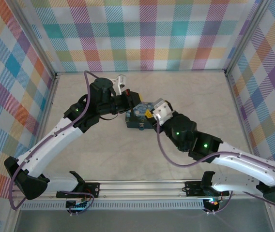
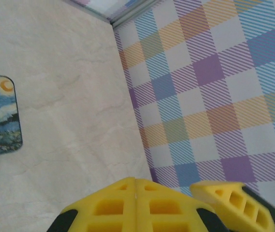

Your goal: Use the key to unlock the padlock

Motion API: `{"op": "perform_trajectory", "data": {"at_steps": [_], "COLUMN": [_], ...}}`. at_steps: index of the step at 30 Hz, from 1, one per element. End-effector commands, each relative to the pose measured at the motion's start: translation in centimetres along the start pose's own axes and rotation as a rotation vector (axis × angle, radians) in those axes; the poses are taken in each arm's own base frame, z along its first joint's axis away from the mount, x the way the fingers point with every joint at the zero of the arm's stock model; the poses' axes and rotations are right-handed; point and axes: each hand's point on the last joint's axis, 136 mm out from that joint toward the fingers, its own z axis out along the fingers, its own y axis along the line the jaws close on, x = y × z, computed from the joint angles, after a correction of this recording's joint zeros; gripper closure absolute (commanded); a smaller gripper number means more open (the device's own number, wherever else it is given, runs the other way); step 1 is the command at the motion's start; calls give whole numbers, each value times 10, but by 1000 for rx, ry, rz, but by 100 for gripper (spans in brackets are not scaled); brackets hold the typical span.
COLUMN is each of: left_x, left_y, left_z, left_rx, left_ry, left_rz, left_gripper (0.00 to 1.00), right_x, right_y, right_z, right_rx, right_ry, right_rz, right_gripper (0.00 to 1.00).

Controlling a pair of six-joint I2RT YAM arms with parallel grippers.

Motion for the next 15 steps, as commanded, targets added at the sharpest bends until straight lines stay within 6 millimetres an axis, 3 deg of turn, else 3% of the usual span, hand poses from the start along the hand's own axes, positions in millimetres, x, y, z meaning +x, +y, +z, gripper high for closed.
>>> {"op": "perform_trajectory", "data": {"at_steps": [1,7,11,15], "left_x": [-2,10,18,20], "left_y": [2,11,12,7], "left_z": [-13,-15,-17,-20], "left_rx": [-13,0,38,84], "left_ry": [-32,-20,-17,-32], "left_rz": [116,183,206,220], "left_gripper": [100,100,100,100], "right_x": [20,45,53,50], "right_y": [4,0,-2,0], "right_z": [-5,5,12,18], "right_rx": [-112,-212,-284,-400], "right_ry": [91,190,202,180], "right_rz": [256,563,735,907], "right_gripper": [37,2,2,9]}}
